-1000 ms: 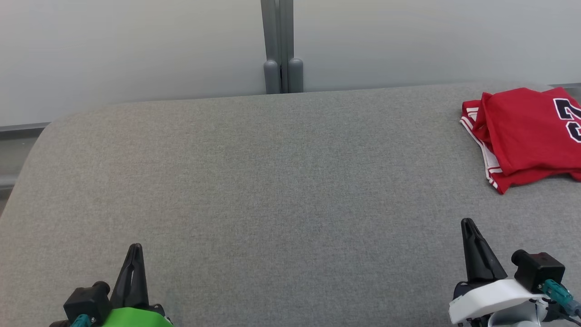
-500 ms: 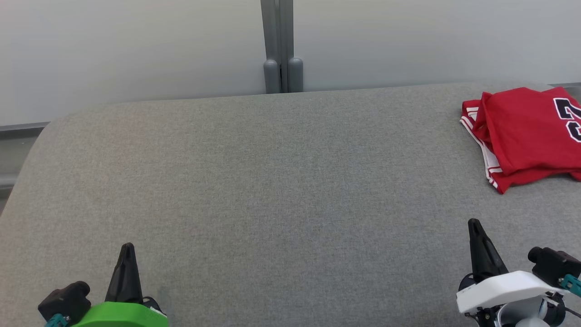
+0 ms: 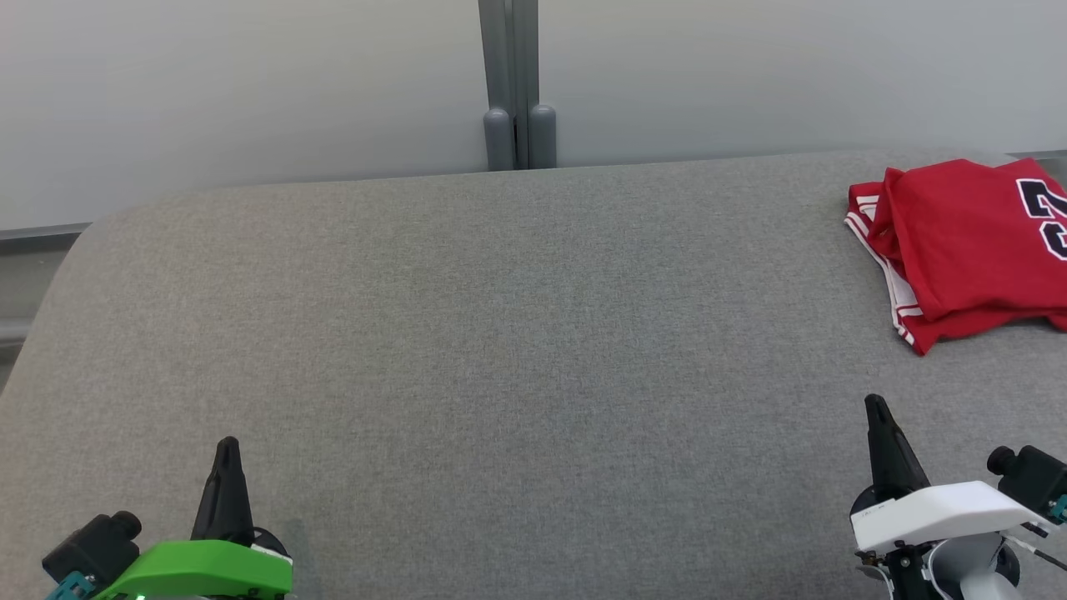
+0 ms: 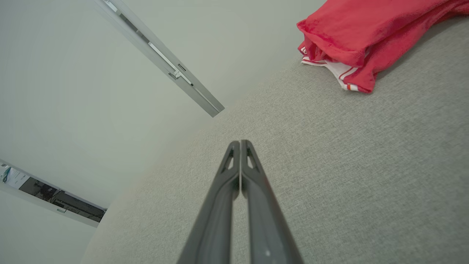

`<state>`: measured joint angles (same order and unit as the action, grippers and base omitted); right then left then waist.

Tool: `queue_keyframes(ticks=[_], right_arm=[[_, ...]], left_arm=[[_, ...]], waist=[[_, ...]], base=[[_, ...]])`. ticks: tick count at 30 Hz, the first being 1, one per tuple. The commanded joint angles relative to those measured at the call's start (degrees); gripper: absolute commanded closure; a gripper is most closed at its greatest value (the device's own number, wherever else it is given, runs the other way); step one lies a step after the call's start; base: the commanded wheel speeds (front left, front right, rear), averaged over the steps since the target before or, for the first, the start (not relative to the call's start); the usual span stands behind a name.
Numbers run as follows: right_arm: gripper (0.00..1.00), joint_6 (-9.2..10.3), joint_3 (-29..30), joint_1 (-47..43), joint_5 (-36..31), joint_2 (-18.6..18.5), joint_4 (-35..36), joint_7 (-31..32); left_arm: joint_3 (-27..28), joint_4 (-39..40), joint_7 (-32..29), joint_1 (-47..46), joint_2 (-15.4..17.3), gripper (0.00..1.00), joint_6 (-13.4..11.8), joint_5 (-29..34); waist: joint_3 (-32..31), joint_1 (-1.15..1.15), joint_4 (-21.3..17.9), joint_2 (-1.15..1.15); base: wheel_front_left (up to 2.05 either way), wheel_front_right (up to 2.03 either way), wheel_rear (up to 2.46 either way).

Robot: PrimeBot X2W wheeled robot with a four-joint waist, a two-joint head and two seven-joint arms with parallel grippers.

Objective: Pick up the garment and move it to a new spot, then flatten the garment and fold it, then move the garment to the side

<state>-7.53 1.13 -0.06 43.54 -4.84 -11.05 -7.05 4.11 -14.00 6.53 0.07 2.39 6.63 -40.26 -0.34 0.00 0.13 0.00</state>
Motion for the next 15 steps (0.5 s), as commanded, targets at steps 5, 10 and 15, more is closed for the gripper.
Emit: queue_keyframes(ticks=[5, 10, 15], right_arm=[[1.00, 0.02, 0.7, 1.9, 5.2, -0.1, 0.2, 1.3], [1.00, 0.02, 1.0, 2.3, 8.8, 0.1, 0.0, 2.3], [1.00, 0.02, 1.3, 2.6, 12.3, 0.2, -0.2, 3.2]], left_arm=[[0.5, 0.7, -1.2, -2.2, 0.4, 1.00, 0.4, -5.5], [0.7, 0.6, -2.2, -2.6, 0.4, 1.00, 0.4, -9.3], [0.8, 0.6, -3.1, -2.9, 0.4, 1.00, 0.5, -13.0]], waist=[[0.0, 0.00, 0.0, 0.00], [0.1, 0.00, 0.0, 0.00], [0.1, 0.00, 0.0, 0.00]], base=[[0.00, 0.00, 0.00], [0.00, 0.00, 0.00], [0.00, 0.00, 0.00]])
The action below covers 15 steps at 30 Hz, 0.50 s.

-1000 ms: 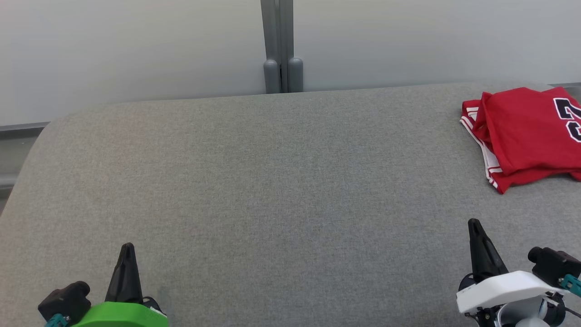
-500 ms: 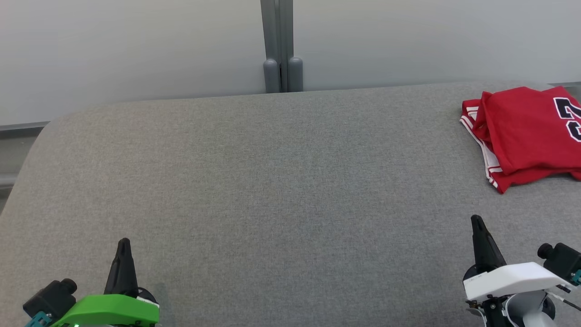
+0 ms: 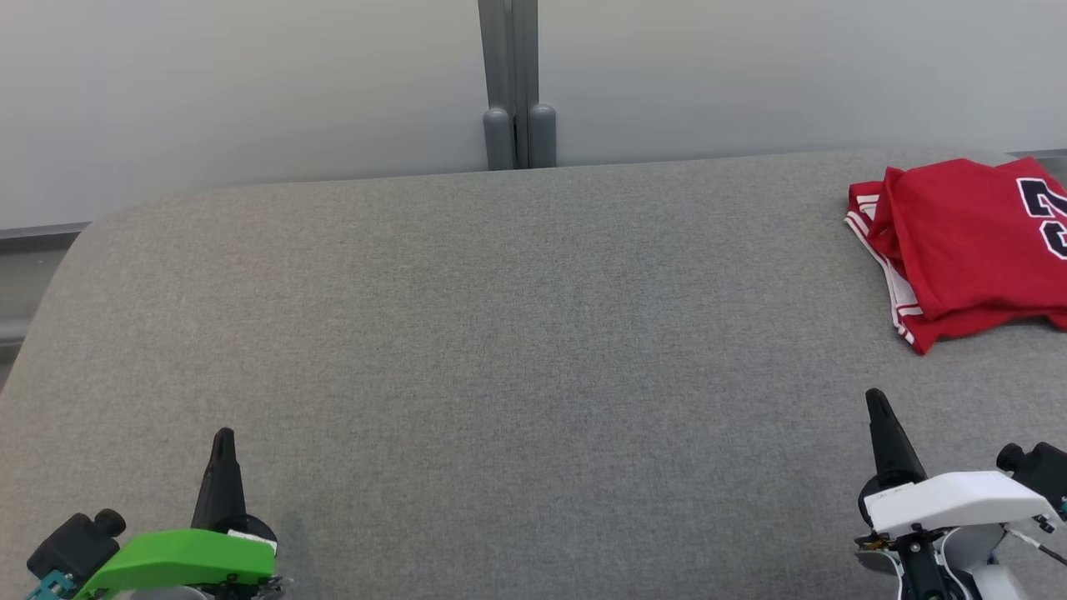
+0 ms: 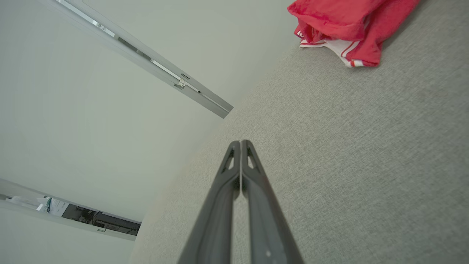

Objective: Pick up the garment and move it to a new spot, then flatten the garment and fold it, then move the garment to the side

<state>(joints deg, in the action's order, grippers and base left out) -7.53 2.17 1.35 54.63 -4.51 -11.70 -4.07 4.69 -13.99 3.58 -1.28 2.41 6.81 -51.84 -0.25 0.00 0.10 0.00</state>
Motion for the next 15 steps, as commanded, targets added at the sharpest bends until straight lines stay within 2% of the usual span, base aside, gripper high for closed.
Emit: queue_keyframes(ticks=[1, 15], right_arm=[[1.00, 0.02, 0.3, 1.3, 1.8, -0.2, 0.4, 0.4], [1.00, 0.03, 1.2, 2.2, 10.4, 0.2, -0.3, 2.7]], left_arm=[[0.3, 0.6, -0.4, -1.6, 0.4, 1.00, 0.3, -2.0], [0.7, 0.5, -2.7, -2.5, 0.5, 1.00, 0.4, -11.2]], waist=[[0.0, 0.00, 0.0, 0.00], [0.1, 0.00, 0.0, 0.00]], base=[[0.00, 0.00, 0.00], [0.00, 0.00, 0.00]])
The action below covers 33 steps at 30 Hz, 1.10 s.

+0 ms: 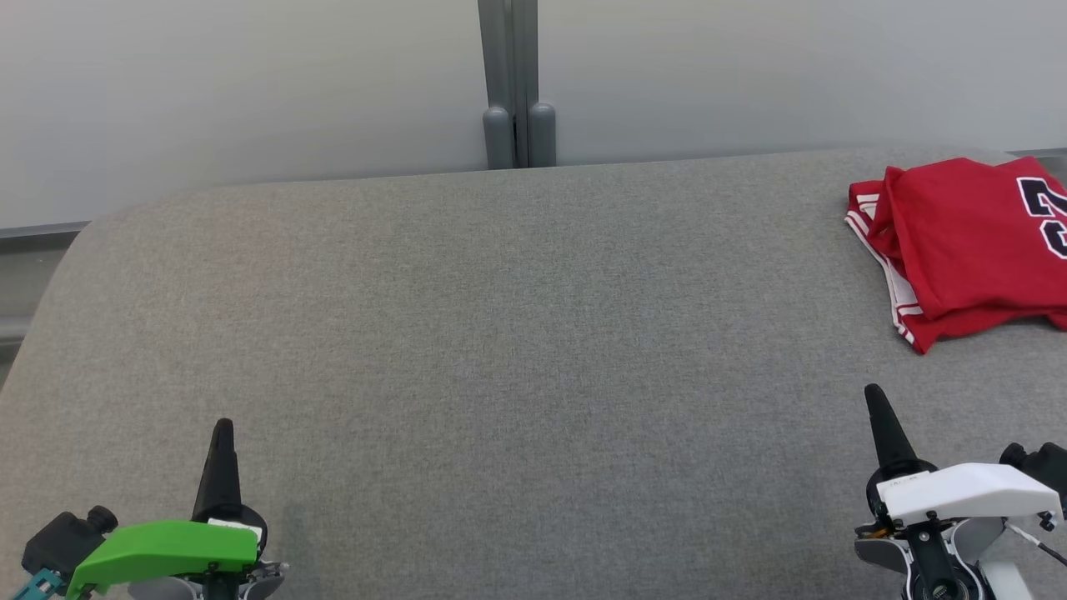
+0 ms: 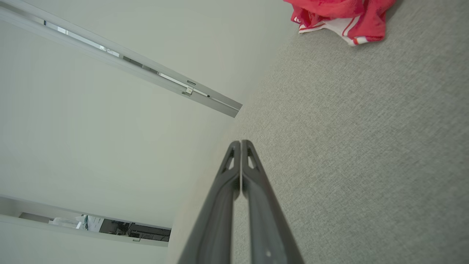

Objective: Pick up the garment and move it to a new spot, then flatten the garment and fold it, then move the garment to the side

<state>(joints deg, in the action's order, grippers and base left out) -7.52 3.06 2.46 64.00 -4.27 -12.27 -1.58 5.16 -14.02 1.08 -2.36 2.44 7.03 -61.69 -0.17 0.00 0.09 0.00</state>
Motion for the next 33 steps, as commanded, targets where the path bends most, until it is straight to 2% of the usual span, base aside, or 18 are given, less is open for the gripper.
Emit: queue_keyframes(ticks=[1, 33], right_arm=[[1.00, 0.02, 0.3, 1.2, 1.7, -0.1, 0.3, 0.4], [1.00, 0.01, 2.0, 2.9, 17.6, 0.6, -0.9, 4.8]], left_arm=[[0.2, 0.5, -0.4, -1.5, 0.5, 1.00, 0.2, -2.0], [1.0, 0.2, -4.7, -3.2, 0.6, 1.00, 0.5, -19.0]], waist=[[0.0, 0.00, 0.0, 0.00], [0.2, 0.00, 0.0, 0.00]], base=[[0.00, 0.00, 0.00], [0.00, 0.00, 0.00]])
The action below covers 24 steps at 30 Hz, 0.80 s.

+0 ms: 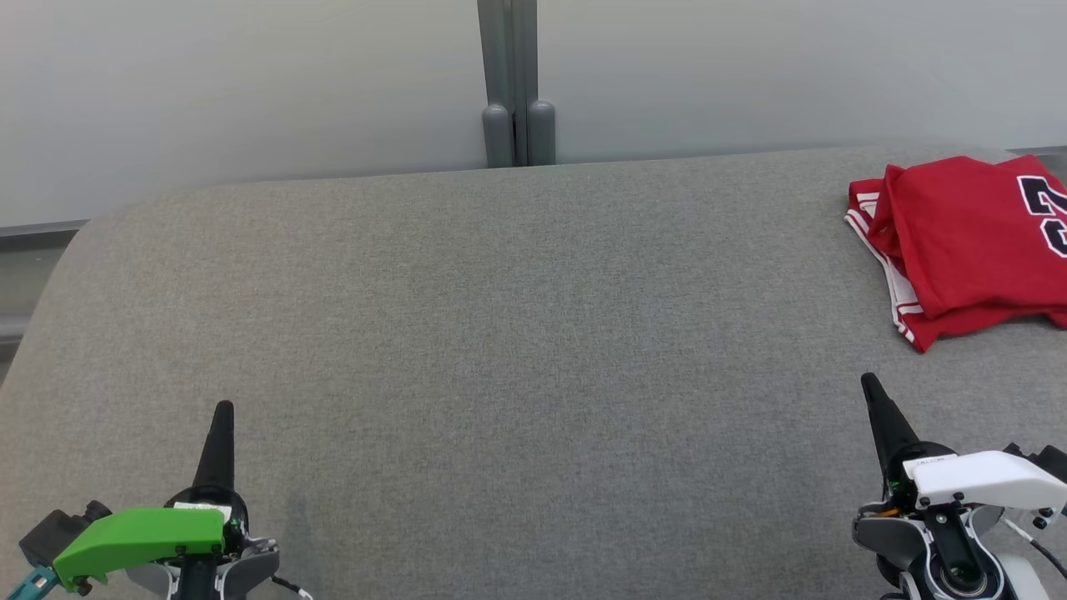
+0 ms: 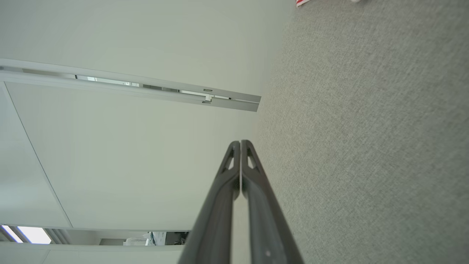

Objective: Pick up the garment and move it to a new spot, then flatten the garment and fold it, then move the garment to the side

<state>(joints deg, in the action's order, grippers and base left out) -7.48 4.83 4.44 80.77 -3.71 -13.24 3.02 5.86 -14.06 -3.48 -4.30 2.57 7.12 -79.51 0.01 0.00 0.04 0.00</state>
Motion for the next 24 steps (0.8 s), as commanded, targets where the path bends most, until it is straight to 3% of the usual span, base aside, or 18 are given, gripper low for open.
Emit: queue_keyframes(ticks=[1, 24], right_arm=[[1.00, -0.03, 0.3, 1.0, 1.3, 0.1, 0.0, 0.4], [1.00, -0.02, 1.2, 1.9, 10.4, 0.5, -0.7, 3.0]], left_arm=[[0.3, 0.2, -0.3, -1.3, 0.4, 1.00, 0.4, -1.6], [0.7, 0.0, -2.8, -2.3, 0.5, 1.00, 0.5, -11.3]], waist=[[0.0, 0.00, 0.0, 0.00], [0.1, 0.00, 0.0, 0.00]], base=[[0.00, 0.00, 0.00], [0.00, 0.00, 0.00]])
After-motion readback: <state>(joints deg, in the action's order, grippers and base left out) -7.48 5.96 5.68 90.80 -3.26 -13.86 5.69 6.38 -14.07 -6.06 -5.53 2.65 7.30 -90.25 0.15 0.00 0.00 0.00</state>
